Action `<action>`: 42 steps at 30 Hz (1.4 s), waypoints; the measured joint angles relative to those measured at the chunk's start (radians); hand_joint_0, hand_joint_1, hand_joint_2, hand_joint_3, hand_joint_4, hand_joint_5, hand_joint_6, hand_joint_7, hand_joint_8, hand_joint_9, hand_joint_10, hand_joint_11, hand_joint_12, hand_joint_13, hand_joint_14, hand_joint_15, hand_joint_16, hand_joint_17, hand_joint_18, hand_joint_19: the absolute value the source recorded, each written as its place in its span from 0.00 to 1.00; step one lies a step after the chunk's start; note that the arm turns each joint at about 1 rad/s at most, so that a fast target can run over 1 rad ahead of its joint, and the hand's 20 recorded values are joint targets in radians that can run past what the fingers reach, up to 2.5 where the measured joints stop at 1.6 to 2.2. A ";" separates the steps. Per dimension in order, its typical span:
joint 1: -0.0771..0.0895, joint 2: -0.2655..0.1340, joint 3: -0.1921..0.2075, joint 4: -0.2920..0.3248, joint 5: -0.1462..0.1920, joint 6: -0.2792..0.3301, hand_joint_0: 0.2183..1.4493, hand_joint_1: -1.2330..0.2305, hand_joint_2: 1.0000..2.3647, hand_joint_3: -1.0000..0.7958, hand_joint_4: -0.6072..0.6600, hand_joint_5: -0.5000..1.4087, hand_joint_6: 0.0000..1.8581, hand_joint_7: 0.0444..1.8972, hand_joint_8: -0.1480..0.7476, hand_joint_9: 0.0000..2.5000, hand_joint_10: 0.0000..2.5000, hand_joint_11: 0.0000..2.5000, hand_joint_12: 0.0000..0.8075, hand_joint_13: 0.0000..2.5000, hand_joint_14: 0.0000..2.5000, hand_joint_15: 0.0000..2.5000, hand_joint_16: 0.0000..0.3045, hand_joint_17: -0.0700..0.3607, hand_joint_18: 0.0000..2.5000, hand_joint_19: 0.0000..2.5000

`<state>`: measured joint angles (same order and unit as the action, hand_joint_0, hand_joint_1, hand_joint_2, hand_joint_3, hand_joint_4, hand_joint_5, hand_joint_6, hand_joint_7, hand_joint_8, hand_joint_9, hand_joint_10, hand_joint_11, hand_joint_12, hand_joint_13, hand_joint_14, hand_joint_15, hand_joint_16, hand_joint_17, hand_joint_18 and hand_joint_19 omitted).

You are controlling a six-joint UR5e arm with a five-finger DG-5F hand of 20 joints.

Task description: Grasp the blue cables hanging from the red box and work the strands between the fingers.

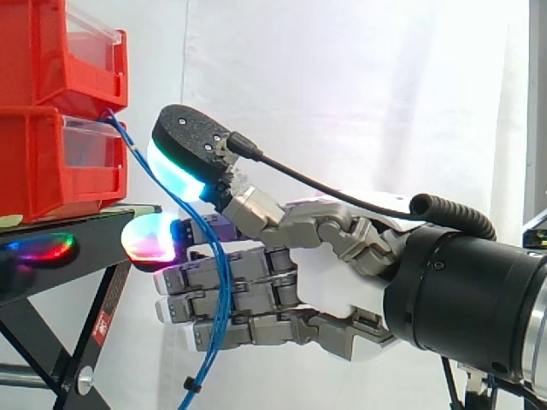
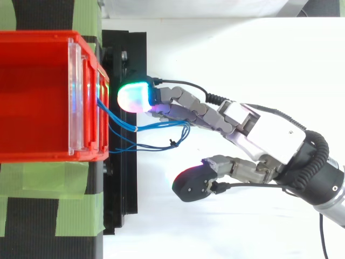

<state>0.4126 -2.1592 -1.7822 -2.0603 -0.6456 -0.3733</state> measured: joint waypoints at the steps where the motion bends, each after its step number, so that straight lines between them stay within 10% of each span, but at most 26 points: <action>1: 0.000 0.000 0.000 0.000 0.000 -0.001 0.45 0.49 0.00 0.00 0.67 0.15 0.00 0.35 0.52 0.12 0.00 0.06 0.48 0.13 0.00 0.10 0.20 0.48 0.15 0.11; 22: -0.001 0.001 0.000 -0.036 0.038 0.007 0.47 0.49 0.00 0.00 0.69 0.18 0.00 0.35 0.59 0.27 0.01 0.24 0.52 0.30 0.01 0.22 0.19 0.46 0.25 0.15; 39: -0.001 0.001 0.000 -0.041 0.040 0.010 0.49 0.49 0.00 0.00 0.72 0.22 0.00 0.37 0.55 0.48 0.00 0.73 0.51 0.52 0.01 0.59 0.18 0.44 0.41 0.31; 42: -0.001 0.001 0.000 -0.041 0.040 0.010 0.49 0.49 0.00 0.00 0.72 0.23 0.01 0.38 0.54 0.47 0.17 0.75 0.50 0.55 0.00 0.67 0.18 0.45 0.44 0.35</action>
<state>0.4112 -2.1581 -1.7819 -2.1017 -0.6059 -0.3636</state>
